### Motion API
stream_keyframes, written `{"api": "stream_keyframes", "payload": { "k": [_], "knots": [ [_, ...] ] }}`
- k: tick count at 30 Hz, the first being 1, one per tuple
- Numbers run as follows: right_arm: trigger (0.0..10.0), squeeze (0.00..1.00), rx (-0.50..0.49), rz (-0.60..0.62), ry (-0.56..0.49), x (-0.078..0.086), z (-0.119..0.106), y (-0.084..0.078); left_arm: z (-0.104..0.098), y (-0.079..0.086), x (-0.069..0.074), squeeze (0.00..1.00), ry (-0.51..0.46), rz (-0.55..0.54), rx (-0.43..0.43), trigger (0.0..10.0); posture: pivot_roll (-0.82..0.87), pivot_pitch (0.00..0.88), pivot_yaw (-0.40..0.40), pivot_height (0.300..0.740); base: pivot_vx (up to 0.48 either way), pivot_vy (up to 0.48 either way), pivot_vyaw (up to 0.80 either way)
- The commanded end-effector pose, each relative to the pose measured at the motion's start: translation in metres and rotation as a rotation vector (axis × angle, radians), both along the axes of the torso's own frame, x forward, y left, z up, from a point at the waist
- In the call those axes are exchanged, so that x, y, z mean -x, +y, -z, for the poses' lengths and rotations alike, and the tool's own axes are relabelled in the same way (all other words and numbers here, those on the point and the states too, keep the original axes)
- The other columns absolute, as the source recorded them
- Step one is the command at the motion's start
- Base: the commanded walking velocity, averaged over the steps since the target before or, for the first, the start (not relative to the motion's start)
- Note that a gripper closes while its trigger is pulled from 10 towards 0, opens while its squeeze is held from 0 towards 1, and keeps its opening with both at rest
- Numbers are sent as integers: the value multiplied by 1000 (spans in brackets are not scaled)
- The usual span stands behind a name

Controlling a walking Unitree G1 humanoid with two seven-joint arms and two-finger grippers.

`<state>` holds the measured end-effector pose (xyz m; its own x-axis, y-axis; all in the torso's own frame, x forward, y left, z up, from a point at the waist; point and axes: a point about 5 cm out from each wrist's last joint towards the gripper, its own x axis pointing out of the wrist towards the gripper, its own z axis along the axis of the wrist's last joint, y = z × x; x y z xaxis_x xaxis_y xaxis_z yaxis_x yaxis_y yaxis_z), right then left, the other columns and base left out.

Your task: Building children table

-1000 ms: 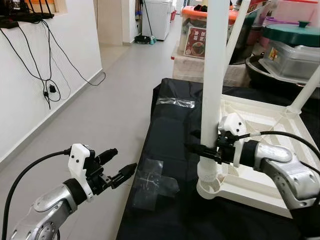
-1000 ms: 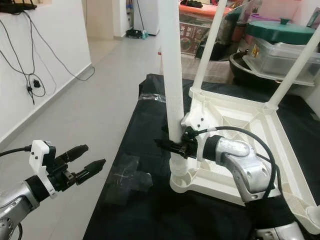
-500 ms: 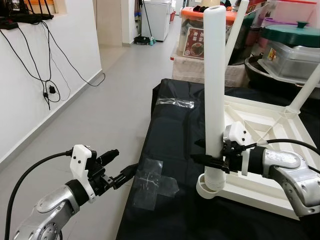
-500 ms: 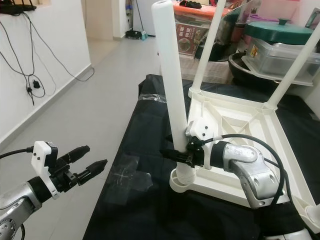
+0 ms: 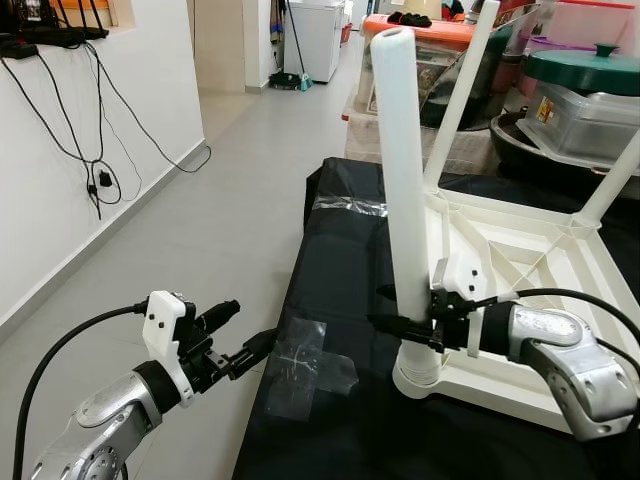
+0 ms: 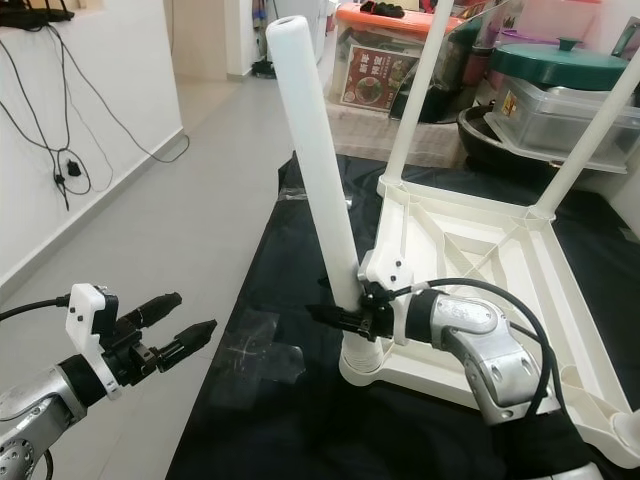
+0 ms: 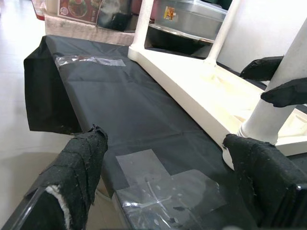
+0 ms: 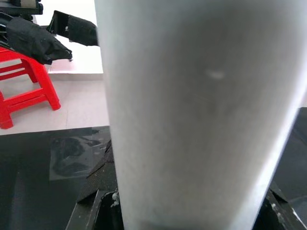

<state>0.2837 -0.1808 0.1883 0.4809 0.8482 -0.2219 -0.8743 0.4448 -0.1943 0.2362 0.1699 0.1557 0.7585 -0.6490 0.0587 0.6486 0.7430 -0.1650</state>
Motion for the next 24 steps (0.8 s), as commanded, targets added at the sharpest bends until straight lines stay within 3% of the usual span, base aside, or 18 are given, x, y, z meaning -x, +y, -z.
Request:
{"api": "stream_keyframes", "payload": {
  "k": [1,8,13,17,21,24],
  "knots": [
    [0,0,-12,-50,27,5,5,6,2,0,2,0,14,-7,3,10000,54,0,-107,740,0,0,0],
    [0,0,-46,-29,32,3,6,5,3,-1,2,0,17,-17,14,10000,54,0,-111,740,0,0,0],
    [0,0,-174,185,29,-9,10,4,4,0,3,0,18,-36,22,10000,52,0,-114,740,0,0,0],
    [0,0,-228,281,35,-12,13,3,4,1,2,0,18,-45,23,10000,49,0,-111,740,0,0,0],
    [0,0,-331,395,57,-7,20,6,5,1,2,0,20,-50,20,10000,40,0,-101,740,0,0,0],
    [0,0,-352,439,56,4,28,11,5,2,0,0,22,-51,16,10000,29,0,-90,740,0,0,0]
  ]
}}
